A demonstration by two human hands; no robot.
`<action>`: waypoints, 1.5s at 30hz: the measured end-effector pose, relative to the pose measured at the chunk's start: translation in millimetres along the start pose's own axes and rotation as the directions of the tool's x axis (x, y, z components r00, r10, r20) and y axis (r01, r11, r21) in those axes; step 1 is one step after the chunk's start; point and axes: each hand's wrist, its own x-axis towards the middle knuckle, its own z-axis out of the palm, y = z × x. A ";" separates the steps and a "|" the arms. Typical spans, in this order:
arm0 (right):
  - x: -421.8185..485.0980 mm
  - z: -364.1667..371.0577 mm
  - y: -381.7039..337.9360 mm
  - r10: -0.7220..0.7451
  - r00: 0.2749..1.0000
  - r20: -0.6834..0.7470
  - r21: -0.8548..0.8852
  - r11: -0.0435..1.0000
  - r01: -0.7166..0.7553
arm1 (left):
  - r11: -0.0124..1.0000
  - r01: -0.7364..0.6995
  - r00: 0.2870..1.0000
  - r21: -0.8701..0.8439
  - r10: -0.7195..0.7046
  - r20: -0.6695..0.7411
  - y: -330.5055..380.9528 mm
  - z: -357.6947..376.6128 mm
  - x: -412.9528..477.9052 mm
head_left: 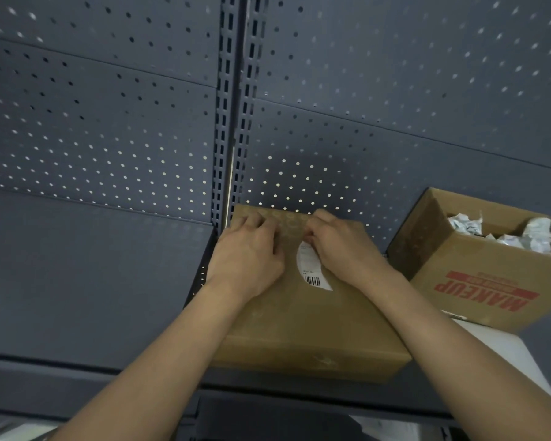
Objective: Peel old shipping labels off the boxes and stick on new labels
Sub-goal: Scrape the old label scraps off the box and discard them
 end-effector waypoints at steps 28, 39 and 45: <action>0.1 -2.0 -6.4 -0.022 0.997 0.074 -0.158 0.987 0.033 | 1.000 0.016 1.000 0.004 -0.016 0.012 1.0 -1.4 -1.1; -0.9 -11.5 11.3 0.107 0.990 0.097 0.267 0.955 -0.129 | 1.000 0.019 1.000 0.002 -0.019 0.022 0.4 -1.3 1.0; -0.1 -15.6 6.3 0.042 0.992 0.116 0.264 0.962 -0.072 | 1.000 0.011 1.000 0.011 -0.012 0.025 -0.3 -0.3 1.2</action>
